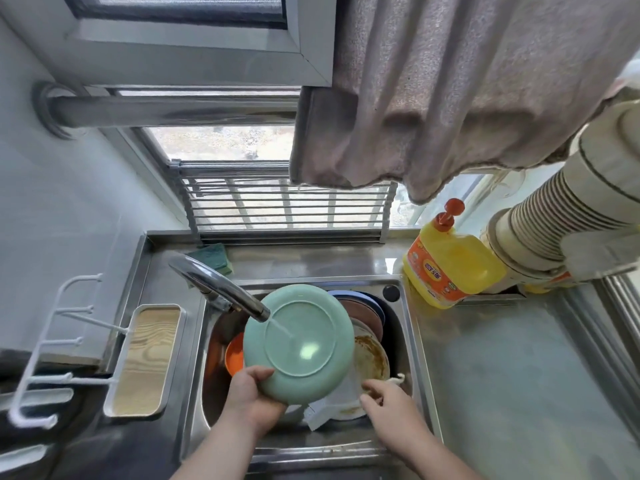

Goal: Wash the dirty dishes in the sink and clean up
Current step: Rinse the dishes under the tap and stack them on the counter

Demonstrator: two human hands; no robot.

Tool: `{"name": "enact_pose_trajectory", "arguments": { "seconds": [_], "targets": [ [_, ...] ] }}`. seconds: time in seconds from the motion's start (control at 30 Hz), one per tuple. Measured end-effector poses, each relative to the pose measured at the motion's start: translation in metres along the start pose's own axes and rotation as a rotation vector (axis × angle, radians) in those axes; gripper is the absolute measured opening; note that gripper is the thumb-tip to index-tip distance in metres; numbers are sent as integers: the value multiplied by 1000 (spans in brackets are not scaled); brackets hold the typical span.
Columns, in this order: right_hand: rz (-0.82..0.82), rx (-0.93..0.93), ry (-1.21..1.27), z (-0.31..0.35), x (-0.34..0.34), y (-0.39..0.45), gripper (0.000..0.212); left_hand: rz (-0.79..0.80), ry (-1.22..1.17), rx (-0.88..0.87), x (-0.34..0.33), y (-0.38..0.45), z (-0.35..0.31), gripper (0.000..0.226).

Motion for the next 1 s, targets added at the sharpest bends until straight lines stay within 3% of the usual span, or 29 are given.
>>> {"name": "enact_pose_trajectory", "arguments": {
  "seconds": [0.1, 0.23, 0.63, 0.83, 0.93, 1.0],
  "targets": [
    [30, -110, 417, 7, -6, 2, 47, 20, -18, 18, 7, 2, 1, 76],
    [155, -193, 729, 32, -33, -2, 33, 44, -18, 31, 15, -1, 3, 61],
    [279, -217, 996, 84, -81, -18, 26, 81, -89, 3, 77, -7, 3, 46],
    [253, -263, 1224, 90, -79, -18, 23, 121, -89, -23, 64, -9, -15, 33],
    [258, -270, 1341, 108, -77, -16, 20, 224, -212, -31, 49, -4, -31, 98],
    [222, -285, 1398, 120, -77, -10, 13, 302, -278, -59, 38, -5, -44, 116]
  ]
}}
Point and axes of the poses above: each hand's wrist, its own y-axis towards the middle knuckle, its own x-axis out of the back of the hand, z = x × y, the point moved 10 cm from there along y, towards the middle knuckle, and after that the axes turned 15 degrees about y, right-handed, at the moved point
